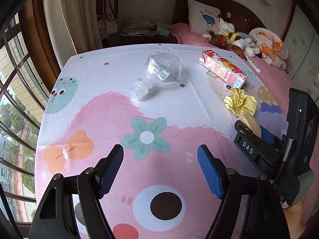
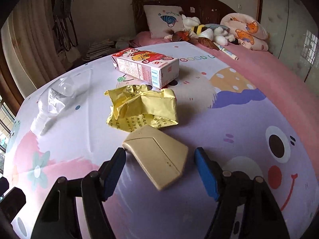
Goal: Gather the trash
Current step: 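Grasp the yellow crumpled paper with the left gripper while the right gripper grasps the beige box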
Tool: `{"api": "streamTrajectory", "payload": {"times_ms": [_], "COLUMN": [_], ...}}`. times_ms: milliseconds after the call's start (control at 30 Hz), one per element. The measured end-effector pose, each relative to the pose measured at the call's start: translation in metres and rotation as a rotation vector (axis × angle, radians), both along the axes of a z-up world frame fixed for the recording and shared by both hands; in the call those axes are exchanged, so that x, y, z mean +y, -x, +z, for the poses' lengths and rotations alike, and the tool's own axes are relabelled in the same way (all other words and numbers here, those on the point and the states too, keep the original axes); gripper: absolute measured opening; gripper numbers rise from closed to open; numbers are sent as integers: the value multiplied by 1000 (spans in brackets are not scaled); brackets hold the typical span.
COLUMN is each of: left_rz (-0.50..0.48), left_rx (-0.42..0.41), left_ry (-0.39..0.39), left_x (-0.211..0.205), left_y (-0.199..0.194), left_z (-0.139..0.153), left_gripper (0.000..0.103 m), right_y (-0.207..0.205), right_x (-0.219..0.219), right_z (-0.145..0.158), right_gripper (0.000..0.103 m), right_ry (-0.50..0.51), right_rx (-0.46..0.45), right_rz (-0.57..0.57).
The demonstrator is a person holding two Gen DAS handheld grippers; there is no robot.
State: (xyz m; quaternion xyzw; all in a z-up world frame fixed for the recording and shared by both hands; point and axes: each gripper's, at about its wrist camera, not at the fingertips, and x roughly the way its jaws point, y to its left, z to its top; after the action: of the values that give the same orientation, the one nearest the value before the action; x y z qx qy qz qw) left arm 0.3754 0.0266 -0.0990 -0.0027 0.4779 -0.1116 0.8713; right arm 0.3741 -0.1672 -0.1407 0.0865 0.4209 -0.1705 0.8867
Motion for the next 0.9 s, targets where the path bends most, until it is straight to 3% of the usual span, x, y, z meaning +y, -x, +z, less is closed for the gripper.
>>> {"api": "streamTrajectory", "payload": {"times_ms": [200,467,667,900], "left_rz": [-23,-102,-166,-96], "left_rx": [-2,-11,58,132], "left_ry": [-2,13,77,160], "left_x": [-15,-60,-110,-153], "left_y": [-8,-24,-52,-93], "left_z": [1,4,-5,-13], "left_gripper": [75,75,75,75], "right_y": [5,20,21,18], "right_x": [-37,-83,-106,-119], "right_z": [1,4,14,13], "right_gripper": [53,53,53,53], "right_ry": [-91,-94,-106,-133], "right_rx": [-31,-45,-87,-97], "right_rz": [91,172,203,239]}}
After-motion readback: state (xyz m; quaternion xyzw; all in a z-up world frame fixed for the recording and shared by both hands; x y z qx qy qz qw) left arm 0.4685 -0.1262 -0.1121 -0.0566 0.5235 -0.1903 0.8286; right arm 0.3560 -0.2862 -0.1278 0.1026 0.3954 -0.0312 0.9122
